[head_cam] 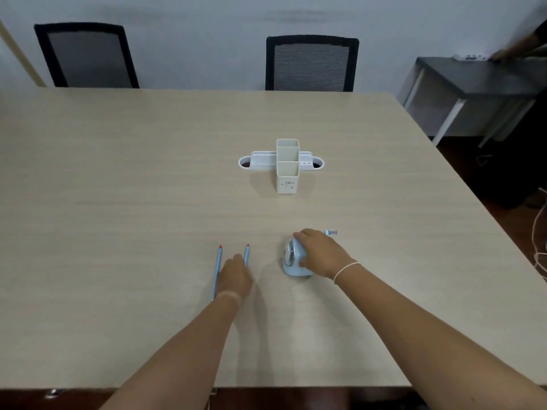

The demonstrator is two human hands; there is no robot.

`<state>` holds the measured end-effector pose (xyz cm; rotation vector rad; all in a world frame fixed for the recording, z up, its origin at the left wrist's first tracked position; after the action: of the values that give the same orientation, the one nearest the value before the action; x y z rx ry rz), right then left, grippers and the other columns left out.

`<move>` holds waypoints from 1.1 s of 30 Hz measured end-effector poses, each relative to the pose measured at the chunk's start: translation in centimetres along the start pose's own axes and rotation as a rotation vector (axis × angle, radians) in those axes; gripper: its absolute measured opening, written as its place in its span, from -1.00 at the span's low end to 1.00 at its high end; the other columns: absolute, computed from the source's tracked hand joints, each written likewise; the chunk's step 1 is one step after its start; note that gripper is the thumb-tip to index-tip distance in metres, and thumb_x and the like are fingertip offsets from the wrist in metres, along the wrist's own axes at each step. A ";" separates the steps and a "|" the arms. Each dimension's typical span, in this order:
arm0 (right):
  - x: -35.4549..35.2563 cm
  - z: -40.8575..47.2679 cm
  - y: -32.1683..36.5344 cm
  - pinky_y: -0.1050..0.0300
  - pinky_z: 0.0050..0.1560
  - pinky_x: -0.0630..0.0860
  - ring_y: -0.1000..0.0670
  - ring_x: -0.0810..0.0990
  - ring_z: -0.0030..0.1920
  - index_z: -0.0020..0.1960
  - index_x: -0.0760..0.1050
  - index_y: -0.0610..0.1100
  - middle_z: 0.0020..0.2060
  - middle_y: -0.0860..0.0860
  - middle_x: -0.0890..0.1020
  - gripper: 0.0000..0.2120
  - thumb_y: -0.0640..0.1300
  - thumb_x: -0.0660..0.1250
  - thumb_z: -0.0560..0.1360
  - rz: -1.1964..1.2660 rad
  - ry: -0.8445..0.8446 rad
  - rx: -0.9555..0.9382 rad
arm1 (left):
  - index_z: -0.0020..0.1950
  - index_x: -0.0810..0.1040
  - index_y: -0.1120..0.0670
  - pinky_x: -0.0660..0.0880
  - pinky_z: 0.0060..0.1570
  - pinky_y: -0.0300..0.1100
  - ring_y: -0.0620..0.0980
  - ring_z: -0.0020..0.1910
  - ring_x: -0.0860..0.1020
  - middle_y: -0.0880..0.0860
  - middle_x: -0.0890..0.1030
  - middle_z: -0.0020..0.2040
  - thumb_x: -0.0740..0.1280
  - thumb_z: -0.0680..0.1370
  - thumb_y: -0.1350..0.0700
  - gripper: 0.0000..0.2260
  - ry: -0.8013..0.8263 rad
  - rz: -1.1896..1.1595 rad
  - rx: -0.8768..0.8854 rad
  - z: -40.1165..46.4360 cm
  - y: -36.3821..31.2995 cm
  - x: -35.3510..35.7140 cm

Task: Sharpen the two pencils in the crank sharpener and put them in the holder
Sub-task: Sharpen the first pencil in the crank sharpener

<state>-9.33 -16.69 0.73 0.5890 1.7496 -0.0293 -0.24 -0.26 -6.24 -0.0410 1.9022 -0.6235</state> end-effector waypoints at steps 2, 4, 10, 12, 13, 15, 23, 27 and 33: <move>0.0 0.1 0.0 -0.04 0.16 0.48 -0.13 0.41 0.25 0.29 0.34 -0.18 0.21 -0.11 0.45 -0.54 -0.28 0.30 0.40 -0.001 -0.002 -0.002 | 0.15 0.43 0.24 0.42 0.15 -0.03 0.22 0.19 0.51 0.26 0.53 0.16 0.17 0.54 0.26 -0.79 0.012 0.005 -0.001 0.1 0.1 0.0; 0.0 0.2 0.0 -0.02 0.16 0.47 -0.12 0.41 0.26 0.30 0.33 -0.17 0.22 -0.10 0.45 -0.50 -0.26 0.34 0.38 0.002 0.002 0.001 | 0.14 0.47 0.23 0.41 0.16 -0.06 0.20 0.19 0.51 0.24 0.54 0.16 0.20 0.52 0.24 -0.79 0.045 0.011 0.002 0.2 0.0 -0.2; 0.1 0.1 0.2 -0.01 0.13 0.46 -0.12 0.43 0.25 0.31 0.32 -0.14 0.22 -0.09 0.46 -0.46 -0.26 0.37 0.37 -0.006 0.000 -0.001 | 0.07 0.61 0.15 0.34 0.23 -0.09 0.14 0.09 0.53 0.13 0.50 -0.05 0.27 0.49 0.20 -0.79 0.131 -0.024 0.188 0.7 -0.4 -2.7; 0.1 0.1 0.2 -0.01 0.12 0.46 -0.11 0.45 0.23 0.30 0.33 -0.14 0.21 -0.09 0.46 -0.47 -0.26 0.38 0.36 -0.006 -0.002 0.002 | 0.02 0.63 0.10 0.35 0.21 -0.09 0.10 0.05 0.52 0.11 0.52 -0.05 0.26 0.49 0.19 -0.81 0.159 -0.026 0.247 0.9 -0.2 -3.5; 0.1 0.1 0.3 0.00 0.12 0.46 -0.12 0.45 0.22 0.29 0.33 -0.14 0.21 -0.09 0.47 -0.47 -0.26 0.38 0.36 -0.007 -0.005 0.002 | 0.01 0.63 0.08 0.36 0.12 -0.12 0.08 0.02 0.52 0.09 0.52 -0.06 0.25 0.49 0.19 -0.81 0.175 -0.024 0.268 0.9 -0.1 -3.9; 0.1 0.1 0.3 0.00 0.10 0.46 -0.12 0.46 0.21 0.28 0.34 -0.15 0.19 -0.10 0.47 -0.49 -0.27 0.38 0.36 -0.008 -0.007 0.000 | 0.00 0.63 0.06 0.30 -0.04 -0.20 0.07 -0.01 0.50 0.05 0.48 -0.11 0.22 0.50 0.20 -0.79 0.198 -0.001 0.305 0.9 0.1 -4.4; -0.1 0.0 0.1 -0.01 0.12 0.47 -0.11 0.45 0.21 0.26 0.36 -0.15 0.19 -0.09 0.48 -0.48 -0.23 0.43 0.34 0.006 -0.006 -0.018 | 0.13 0.61 -0.02 0.25 0.29 -0.05 0.04 -0.04 0.47 0.01 0.41 -0.08 0.16 0.55 0.20 -0.70 0.216 0.085 0.380 1.2 -0.2 -4.2; 0.0 0.0 0.0 -0.02 0.13 0.48 -0.12 0.45 0.22 0.27 0.36 -0.16 0.20 -0.10 0.48 -0.47 -0.23 0.43 0.34 0.020 -0.015 -0.019 | 0.16 0.61 -0.01 0.41 0.07 -0.10 0.12 0.02 0.52 0.00 0.41 -0.09 0.15 0.58 0.19 -0.71 0.223 0.108 0.414 1.4 -0.6 -4.8; -0.2 -0.2 0.1 0.00 0.14 0.45 -0.11 0.44 0.23 0.29 0.35 -0.17 0.23 -0.10 0.47 -0.47 -0.24 0.42 0.36 0.034 -0.023 -0.023 | 0.24 0.54 -0.10 0.42 0.18 -0.03 0.10 0.10 0.51 0.05 0.51 0.01 0.13 0.61 0.10 -0.71 0.246 0.152 0.403 1.3 -1.5 -5.0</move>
<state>-9.41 -16.59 0.95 0.5997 1.7151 0.0081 2.62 -0.52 -1.65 0.4530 1.9544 -0.9282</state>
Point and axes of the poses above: each hand's wrist, its own z-axis towards the middle knuckle, its own x-axis out of the palm, y = z × x, the point moved 1 cm from there along z, towards the middle knuckle
